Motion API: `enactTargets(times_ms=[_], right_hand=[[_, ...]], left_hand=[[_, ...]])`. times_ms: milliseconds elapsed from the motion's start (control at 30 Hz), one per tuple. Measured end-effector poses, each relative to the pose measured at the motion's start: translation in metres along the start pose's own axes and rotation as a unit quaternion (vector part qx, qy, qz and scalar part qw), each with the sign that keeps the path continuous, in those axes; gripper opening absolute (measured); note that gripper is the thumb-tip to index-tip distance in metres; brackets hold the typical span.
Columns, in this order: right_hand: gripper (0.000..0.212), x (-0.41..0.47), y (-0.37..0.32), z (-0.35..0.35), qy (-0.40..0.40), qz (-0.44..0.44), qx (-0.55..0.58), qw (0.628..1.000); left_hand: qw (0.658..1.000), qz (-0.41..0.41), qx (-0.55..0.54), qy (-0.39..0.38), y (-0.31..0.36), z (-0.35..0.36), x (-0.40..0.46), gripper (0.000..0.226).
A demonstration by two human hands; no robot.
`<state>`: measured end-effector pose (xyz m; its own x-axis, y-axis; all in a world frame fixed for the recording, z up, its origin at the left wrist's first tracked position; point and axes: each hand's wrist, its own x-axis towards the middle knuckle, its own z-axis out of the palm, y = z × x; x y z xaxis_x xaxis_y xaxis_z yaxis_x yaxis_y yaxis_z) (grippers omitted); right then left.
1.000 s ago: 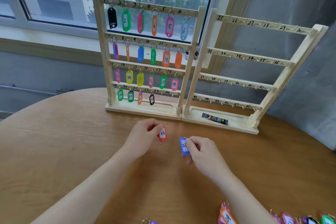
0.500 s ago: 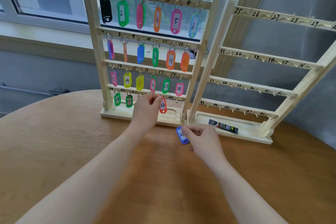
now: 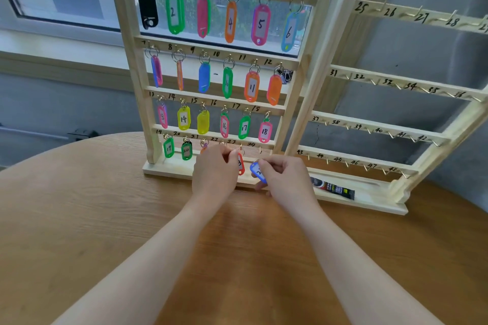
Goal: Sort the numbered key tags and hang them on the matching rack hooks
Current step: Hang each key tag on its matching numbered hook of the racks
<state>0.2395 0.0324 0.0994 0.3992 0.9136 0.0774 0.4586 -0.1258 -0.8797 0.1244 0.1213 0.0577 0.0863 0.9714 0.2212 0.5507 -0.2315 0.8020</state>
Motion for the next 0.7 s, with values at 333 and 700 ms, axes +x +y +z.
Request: enactTargets(times_ms=[333, 700], right_hand=[[0.024, 0.022, -0.010, 0.022, 0.025, 0.011, -0.015, 1.000], [0.030, 0.030, -0.015, 0.042, 0.046, 0.037, -0.024, 0.998]], left_hand=[[0.992, 0.012, -0.099, -0.073, -0.034, -0.013, -0.038, 0.009], [0.990, 0.045, -0.105, -0.087, -0.055, -0.014, -0.053, 0.008]])
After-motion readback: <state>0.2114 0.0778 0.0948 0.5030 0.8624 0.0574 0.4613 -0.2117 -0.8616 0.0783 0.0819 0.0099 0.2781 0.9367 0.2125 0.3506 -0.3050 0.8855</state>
